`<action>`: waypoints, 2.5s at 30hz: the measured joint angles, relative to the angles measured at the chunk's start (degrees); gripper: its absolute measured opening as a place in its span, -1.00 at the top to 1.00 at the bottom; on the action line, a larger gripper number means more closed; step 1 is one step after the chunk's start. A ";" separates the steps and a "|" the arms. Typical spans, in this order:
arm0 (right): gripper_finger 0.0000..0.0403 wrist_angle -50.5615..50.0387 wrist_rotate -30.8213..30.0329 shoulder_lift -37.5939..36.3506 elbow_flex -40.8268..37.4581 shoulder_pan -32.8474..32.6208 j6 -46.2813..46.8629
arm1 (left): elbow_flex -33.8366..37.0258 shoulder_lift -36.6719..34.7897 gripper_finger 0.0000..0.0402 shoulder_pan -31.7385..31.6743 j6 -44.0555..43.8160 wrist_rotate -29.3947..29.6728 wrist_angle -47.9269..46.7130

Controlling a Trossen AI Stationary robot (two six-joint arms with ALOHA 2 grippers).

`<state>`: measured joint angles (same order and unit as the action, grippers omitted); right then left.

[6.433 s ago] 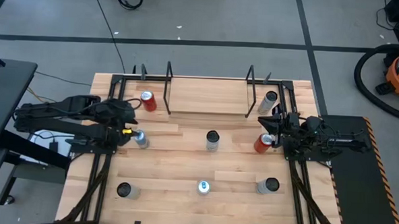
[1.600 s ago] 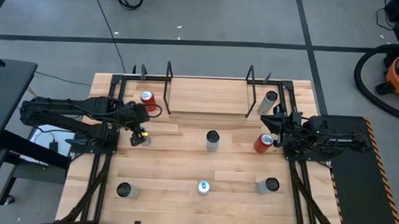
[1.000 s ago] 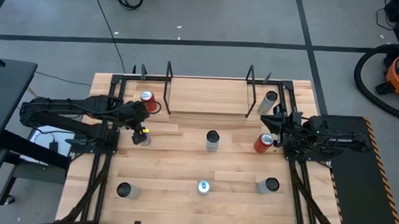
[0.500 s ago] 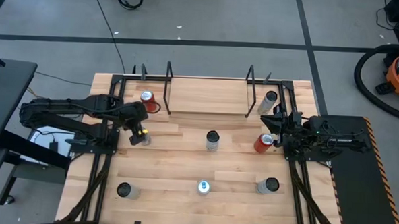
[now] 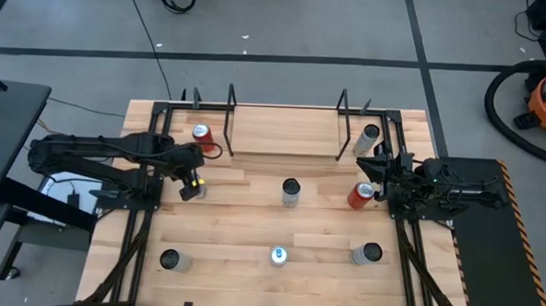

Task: Place canned beverage on shelf
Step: Put the top blue soda can on the shelf

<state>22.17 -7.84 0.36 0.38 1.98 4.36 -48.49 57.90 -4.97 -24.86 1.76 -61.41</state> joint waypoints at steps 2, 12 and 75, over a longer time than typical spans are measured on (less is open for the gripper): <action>0.76 0.02 0.00 0.00 -0.01 -0.01 0.00 | 0.22 0.18 -0.76 0.04 0.16 -0.09 -0.40; 0.76 0.16 0.03 0.00 0.00 0.00 0.00 | 0.22 2.87 -0.71 0.04 0.42 -0.09 -0.88; 0.76 0.42 0.00 0.00 -0.02 -0.02 0.00 | -67.36 44.13 -0.22 -28.80 57.06 1.59 -8.33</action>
<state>22.60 -7.84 0.36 0.37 1.96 4.36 -115.85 102.03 -33.76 32.20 3.36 -69.74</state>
